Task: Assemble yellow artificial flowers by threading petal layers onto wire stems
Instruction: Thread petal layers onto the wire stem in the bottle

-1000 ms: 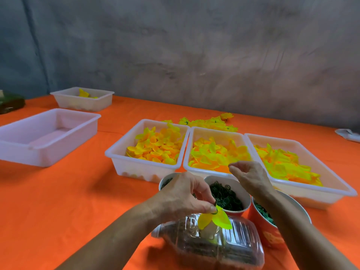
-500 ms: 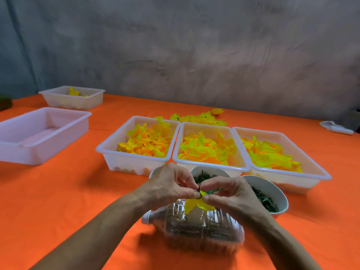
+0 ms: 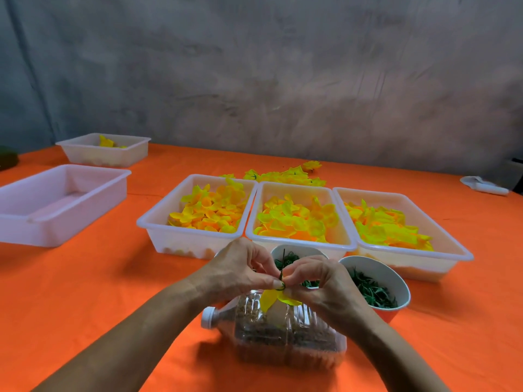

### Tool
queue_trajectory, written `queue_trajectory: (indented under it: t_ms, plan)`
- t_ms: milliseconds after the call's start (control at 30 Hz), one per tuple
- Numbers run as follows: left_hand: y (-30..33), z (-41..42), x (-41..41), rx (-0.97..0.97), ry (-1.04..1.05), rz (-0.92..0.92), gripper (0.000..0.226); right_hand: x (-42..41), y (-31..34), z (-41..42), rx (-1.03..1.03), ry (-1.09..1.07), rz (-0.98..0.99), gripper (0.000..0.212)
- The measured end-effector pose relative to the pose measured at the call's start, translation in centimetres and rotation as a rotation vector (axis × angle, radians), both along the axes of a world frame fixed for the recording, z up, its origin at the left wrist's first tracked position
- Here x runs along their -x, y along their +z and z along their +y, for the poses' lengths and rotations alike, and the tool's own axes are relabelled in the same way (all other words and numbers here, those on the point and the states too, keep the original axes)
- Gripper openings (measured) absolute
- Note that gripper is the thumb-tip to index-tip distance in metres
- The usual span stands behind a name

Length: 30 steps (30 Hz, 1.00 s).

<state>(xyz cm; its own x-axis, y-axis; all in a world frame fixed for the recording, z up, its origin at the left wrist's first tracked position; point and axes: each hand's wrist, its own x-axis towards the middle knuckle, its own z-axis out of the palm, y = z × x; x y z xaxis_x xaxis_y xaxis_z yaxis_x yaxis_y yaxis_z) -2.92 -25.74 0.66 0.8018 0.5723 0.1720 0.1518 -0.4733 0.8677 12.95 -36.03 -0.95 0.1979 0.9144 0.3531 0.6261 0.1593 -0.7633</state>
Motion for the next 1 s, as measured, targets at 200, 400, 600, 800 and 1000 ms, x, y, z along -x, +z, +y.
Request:
queue_trajectory:
  t_ms: [200, 400, 600, 800, 1000]
  plan:
    - [0.2, 0.2, -0.1, 0.032, -0.002, 0.012, 0.018, -0.5, 0.4, 0.3, 0.122, 0.074, 0.158, 0.027]
    - [0.2, 0.4, 0.0, -0.022, -0.036, -0.006, 0.012, -1.2, 0.3, -0.2, 0.146, 0.073, 0.240, 0.022]
    - [-0.3, 0.6, -0.5, -0.079, -0.074, -0.031, 0.005, -1.6, 0.2, 0.1, 0.142, 0.099, 0.264, 0.017]
    - [-0.6, 1.0, -0.4, -0.005, -0.102, -0.047, 0.009, -1.5, 0.1, 0.6, 0.143, 0.102, 0.287, 0.008]
    - [-1.2, 0.8, -0.2, -0.014, -0.042, -0.052, 0.004, -1.4, 0.6, 0.6, 0.155, 0.145, 0.309, 0.005]
